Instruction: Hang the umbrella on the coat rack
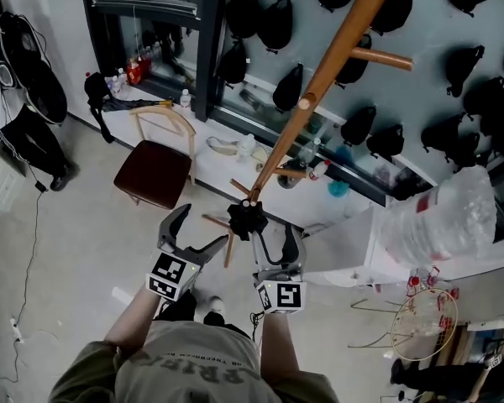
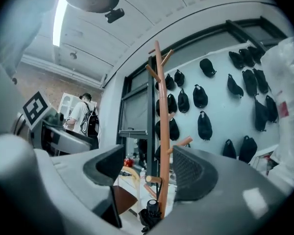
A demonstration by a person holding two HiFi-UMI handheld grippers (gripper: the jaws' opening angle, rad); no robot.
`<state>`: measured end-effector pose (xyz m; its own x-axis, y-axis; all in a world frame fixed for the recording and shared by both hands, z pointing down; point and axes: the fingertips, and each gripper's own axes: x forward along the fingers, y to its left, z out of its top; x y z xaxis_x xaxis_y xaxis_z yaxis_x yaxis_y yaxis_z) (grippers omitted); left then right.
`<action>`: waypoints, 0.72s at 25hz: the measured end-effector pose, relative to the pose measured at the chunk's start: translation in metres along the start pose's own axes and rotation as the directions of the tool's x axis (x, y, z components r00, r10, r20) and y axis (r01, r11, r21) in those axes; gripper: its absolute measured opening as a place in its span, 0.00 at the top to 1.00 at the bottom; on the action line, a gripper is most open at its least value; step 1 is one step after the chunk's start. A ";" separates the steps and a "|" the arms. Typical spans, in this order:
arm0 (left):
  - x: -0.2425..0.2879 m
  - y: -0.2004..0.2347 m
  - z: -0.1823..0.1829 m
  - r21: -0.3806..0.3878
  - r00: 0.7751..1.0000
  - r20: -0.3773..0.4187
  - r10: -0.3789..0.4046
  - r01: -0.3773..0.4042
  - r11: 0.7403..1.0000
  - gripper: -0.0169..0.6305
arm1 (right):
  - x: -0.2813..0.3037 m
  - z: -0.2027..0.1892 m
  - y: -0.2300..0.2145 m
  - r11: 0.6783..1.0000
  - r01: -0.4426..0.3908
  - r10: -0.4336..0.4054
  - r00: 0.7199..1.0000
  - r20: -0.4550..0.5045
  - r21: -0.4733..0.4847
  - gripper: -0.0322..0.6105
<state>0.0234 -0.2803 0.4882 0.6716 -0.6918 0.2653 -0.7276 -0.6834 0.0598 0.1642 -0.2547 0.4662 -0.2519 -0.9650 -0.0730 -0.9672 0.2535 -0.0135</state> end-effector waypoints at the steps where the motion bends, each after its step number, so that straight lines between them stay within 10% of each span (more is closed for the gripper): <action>1: 0.000 0.000 0.001 0.002 1.000 0.003 0.006 -0.006 1.000 0.27 | -0.003 0.006 -0.001 1.000 0.006 -0.006 1.000 0.013 0.001 0.47; 7: -0.005 -0.006 0.018 0.027 0.998 0.049 0.039 -0.041 0.999 0.33 | -0.017 0.027 -0.009 0.999 0.047 -0.047 0.998 0.040 0.021 0.52; 18: -0.016 -0.011 0.033 0.111 0.984 0.124 0.125 -0.139 0.984 0.94 | -0.034 0.045 -0.010 0.993 0.107 -0.105 0.993 0.043 -0.052 0.87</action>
<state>0.0257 -0.2692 0.4520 0.5874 -0.7953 0.1498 -0.7937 -0.6023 -0.0852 0.1841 -0.2216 0.4244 -0.1471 -0.9825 -0.1144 -0.9890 0.1445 0.0309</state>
